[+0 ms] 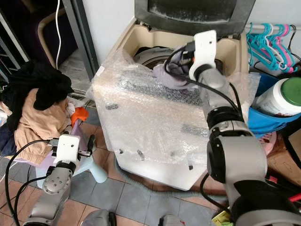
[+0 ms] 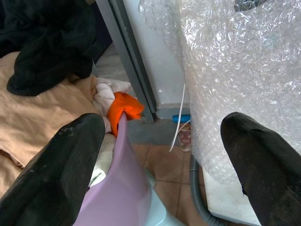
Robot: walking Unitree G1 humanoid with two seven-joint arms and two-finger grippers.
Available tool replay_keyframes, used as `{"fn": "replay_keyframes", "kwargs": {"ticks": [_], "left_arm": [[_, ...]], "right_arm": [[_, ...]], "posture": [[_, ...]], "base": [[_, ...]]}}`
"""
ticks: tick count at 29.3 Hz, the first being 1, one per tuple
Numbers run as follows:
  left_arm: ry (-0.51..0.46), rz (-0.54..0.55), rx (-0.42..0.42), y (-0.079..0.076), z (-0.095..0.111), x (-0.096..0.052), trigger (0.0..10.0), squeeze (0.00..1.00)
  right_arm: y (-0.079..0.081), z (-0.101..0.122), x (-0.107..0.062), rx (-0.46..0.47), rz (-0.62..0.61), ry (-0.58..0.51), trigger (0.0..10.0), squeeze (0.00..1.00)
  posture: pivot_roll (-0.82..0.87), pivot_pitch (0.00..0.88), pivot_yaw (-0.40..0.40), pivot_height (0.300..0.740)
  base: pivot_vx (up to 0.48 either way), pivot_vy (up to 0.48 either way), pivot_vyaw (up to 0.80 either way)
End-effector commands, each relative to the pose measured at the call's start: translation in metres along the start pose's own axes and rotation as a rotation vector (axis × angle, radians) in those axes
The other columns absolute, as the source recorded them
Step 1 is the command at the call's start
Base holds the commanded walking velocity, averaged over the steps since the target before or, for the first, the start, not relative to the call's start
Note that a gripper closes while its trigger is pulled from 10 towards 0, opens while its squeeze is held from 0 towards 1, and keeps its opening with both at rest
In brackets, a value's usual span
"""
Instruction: Clothes washing
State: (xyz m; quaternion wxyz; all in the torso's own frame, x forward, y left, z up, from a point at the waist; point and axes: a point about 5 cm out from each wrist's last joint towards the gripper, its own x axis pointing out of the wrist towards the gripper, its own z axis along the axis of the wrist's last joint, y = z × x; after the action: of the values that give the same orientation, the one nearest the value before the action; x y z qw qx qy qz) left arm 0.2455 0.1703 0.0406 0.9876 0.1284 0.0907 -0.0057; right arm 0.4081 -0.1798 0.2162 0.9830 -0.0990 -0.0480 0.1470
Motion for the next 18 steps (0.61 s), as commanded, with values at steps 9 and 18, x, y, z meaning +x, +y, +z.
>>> {"fn": "replay_keyframes", "kwargs": {"ticks": [9,18], "left_arm": [[0.001,-0.011,0.012,0.000,0.002,0.002,10.0,0.00],[-0.001,0.033,0.049,0.008,0.001,-0.004,10.0,0.00]], "right_arm": [[0.016,0.003,-0.030,-0.129,0.051,-0.201,10.0,1.00],[0.069,-0.008,-0.077,-0.033,-0.096,-0.278,10.0,1.00]], "posture": [[-0.05,0.000,0.027,0.740],[-0.06,0.000,0.047,0.740]], "base": [[0.000,0.000,0.00],[0.000,0.000,0.00]]}}
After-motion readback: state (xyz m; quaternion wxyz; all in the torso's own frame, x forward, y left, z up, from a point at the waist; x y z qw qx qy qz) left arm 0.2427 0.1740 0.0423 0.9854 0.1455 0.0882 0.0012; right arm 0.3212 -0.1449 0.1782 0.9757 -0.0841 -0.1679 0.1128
